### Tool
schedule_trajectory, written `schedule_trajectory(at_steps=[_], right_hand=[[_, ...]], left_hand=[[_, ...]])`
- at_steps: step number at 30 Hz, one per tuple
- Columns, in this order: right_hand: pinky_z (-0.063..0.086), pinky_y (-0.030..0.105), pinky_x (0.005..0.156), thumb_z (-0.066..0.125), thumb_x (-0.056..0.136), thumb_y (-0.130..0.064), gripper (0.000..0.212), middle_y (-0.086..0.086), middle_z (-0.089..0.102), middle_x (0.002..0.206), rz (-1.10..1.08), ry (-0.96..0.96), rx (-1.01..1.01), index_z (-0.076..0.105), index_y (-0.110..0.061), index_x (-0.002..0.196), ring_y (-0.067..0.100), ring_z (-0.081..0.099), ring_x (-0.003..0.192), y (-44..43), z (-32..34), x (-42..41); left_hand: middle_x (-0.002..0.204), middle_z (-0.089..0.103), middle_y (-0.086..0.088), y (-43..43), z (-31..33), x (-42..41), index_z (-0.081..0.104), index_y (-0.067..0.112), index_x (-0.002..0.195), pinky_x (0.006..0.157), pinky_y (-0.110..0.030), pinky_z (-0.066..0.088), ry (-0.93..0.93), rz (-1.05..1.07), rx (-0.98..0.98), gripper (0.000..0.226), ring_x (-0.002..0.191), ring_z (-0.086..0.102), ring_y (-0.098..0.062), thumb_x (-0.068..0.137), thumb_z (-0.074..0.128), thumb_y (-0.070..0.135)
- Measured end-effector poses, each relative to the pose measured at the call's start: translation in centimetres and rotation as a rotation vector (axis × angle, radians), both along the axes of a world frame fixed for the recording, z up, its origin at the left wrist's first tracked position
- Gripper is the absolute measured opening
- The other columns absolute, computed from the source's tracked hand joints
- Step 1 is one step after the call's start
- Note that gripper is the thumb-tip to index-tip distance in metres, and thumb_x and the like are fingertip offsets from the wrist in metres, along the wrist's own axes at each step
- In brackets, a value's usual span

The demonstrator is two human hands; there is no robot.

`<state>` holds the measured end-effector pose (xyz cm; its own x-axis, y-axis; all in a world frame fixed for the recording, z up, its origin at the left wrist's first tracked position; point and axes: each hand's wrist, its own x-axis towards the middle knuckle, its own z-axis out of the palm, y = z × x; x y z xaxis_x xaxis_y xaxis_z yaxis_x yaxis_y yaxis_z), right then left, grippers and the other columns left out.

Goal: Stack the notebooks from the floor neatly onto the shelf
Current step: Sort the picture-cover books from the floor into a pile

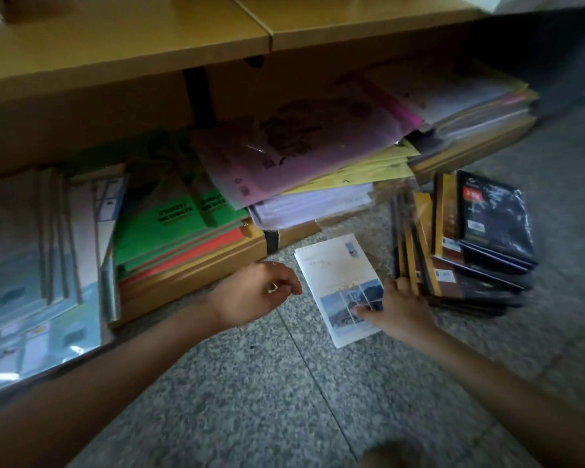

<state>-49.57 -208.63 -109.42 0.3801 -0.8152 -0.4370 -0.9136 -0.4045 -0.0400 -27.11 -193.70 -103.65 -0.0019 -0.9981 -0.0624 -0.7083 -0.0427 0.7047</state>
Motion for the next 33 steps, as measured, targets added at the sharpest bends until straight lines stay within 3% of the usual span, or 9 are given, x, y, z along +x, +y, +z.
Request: schedule_trajectory(at_steps=[9,15,17,19,21,26,29,31,33], right_hand=[[0.041,0.033,0.089,0.069,0.060,-0.072,0.102,0.010,0.036,0.128,-0.073,-0.029,-0.023,0.035,-0.007,0.132,0.027,0.043,0.119,0.5,-0.4,1.2],[0.042,0.033,0.087,0.079,0.048,-0.068,0.114,0.012,0.035,0.131,-0.199,-0.029,0.022,0.032,-0.005,0.131,0.028,0.041,0.123,-0.2,-0.2,1.7],[0.044,0.032,0.081,0.080,0.053,-0.063,0.103,0.012,0.042,0.126,-0.195,-0.066,-0.025,0.038,-0.005,0.127,0.028,0.046,0.117,-0.4,0.1,1.6],[0.043,0.029,0.062,0.075,0.070,-0.053,0.075,0.008,0.056,0.104,-0.143,-0.166,-0.058,0.044,-0.005,0.120,0.021,0.058,0.089,-0.2,0.5,1.1],[0.036,0.027,0.049,0.061,0.089,-0.037,0.045,0.003,0.058,0.081,-0.169,-0.347,0.017,0.046,-0.007,0.120,0.015,0.054,0.062,0.2,0.8,0.7],[0.050,0.022,0.056,0.046,0.099,-0.012,0.023,0.000,0.056,0.112,-0.517,-0.814,0.569,0.050,-0.016,0.121,0.010,0.055,0.083,2.3,3.6,0.5],[0.051,0.040,0.083,0.049,0.096,-0.010,0.026,-0.013,0.053,0.110,-0.618,-0.987,0.855,0.051,-0.035,0.104,0.013,0.054,0.100,4.0,5.4,1.0],[0.034,0.048,0.108,0.052,0.093,-0.017,0.041,-0.019,0.040,0.127,-0.534,-0.986,0.896,0.041,-0.031,0.130,0.017,0.042,0.125,4.6,5.6,1.4],[0.022,0.042,0.114,0.051,0.094,-0.024,0.060,-0.020,0.032,0.134,-0.398,-0.930,0.875,0.022,-0.029,0.146,0.010,0.030,0.132,5.5,6.0,2.2]], left_hand=[[0.094,0.067,0.015,0.3,-2.3,-1.4,0.069,0.027,0.094,0.075,-0.019,0.049,0.079,0.006,0.106,0.023,0.085,0.062,0.000,0.086,0.049,0.019],[0.081,0.066,0.021,1.6,-3.1,-0.4,0.069,0.022,0.089,0.068,-0.009,0.043,0.162,0.087,0.144,0.026,0.084,0.061,0.000,0.088,0.053,0.002],[0.075,0.065,0.024,1.8,-3.4,-0.1,0.068,0.025,0.085,0.068,-0.010,0.042,0.203,0.129,0.151,0.030,0.078,0.060,0.002,0.087,0.053,-0.001],[0.079,0.067,0.016,2.1,-3.7,-0.2,0.066,0.028,0.083,0.070,-0.012,0.045,0.258,0.205,0.139,0.034,0.079,0.061,0.001,0.087,0.052,-0.002],[0.086,0.067,0.011,2.3,-3.6,-0.5,0.065,0.029,0.084,0.070,-0.013,0.046,0.311,0.308,0.122,0.035,0.082,0.061,0.002,0.088,0.052,-0.002],[0.115,0.059,0.003,2.7,-4.3,-1.1,0.054,0.024,0.109,0.079,-0.023,0.049,0.512,0.467,0.270,0.023,0.096,0.059,-0.007,0.089,0.061,0.015],[0.126,0.053,-0.002,3.3,-4.0,-1.5,0.037,0.018,0.131,0.083,-0.036,0.054,0.812,0.588,0.373,0.063,0.109,0.058,-0.020,0.081,0.070,0.036],[0.125,0.059,-0.009,3.4,-3.4,-1.6,0.037,0.014,0.134,0.082,-0.043,0.056,1.019,0.623,0.360,0.069,0.107,0.062,-0.028,0.078,0.068,0.037],[0.119,0.065,-0.011,3.4,-2.2,-1.9,0.047,0.012,0.130,0.086,-0.050,0.054,1.119,0.605,0.295,0.048,0.105,0.064,-0.031,0.089,0.052,0.035]])
